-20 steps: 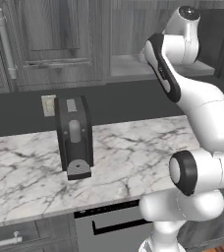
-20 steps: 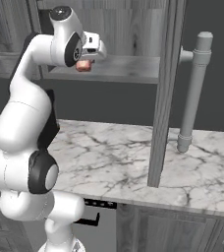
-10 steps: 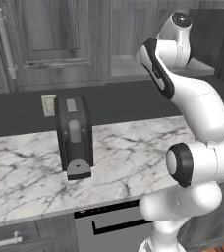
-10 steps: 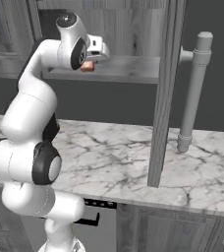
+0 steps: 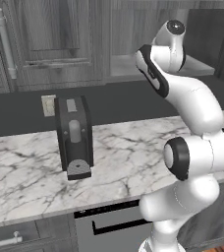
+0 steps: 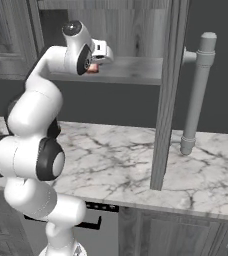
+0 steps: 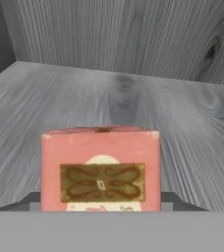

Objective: Pick up the bar soap and bar soap from the sink, and place them back in the cabinet, and close the cabinet door.

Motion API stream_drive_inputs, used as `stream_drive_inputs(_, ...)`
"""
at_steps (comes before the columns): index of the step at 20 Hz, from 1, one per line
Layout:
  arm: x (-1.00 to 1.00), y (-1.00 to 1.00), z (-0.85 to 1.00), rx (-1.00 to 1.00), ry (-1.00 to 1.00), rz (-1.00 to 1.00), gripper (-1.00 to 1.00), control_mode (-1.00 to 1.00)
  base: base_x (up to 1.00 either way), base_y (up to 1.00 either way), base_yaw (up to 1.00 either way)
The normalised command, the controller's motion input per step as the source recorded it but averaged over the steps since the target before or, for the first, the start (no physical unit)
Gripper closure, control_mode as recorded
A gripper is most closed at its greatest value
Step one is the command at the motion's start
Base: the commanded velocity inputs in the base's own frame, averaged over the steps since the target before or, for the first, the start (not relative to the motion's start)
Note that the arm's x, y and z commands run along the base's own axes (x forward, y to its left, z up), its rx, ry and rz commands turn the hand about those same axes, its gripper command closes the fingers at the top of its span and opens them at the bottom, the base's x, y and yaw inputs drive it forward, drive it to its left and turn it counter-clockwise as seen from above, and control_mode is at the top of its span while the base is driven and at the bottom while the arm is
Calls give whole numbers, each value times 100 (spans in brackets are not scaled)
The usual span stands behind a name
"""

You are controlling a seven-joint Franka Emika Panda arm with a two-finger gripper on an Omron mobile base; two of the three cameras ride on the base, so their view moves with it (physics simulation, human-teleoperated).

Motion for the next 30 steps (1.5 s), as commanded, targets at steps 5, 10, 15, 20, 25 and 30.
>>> stream_drive_inputs(5, 24, 0, 0, 0, 0, 0, 100, -100, 0, 0, 0)
stream_drive_inputs(10, 20, 0, -7, 0, 0, 0, 100, -100, 0, 0, 0)
stream_drive_inputs(15, 12, 0, -9, 0, 0, 0, 100, -100, 0, 0, 0)
stream_drive_inputs(20, 8, 0, -2, -2, -1, 0, -100, -100, 0, 0, 0)
stream_drive_inputs(25, 0, 0, -1, 0, 0, 0, -100, -100, 0, 0, 0)
stream_drive_inputs(30, 0, 0, -10, 0, 0, 0, -100, -100, 0, 0, 0)
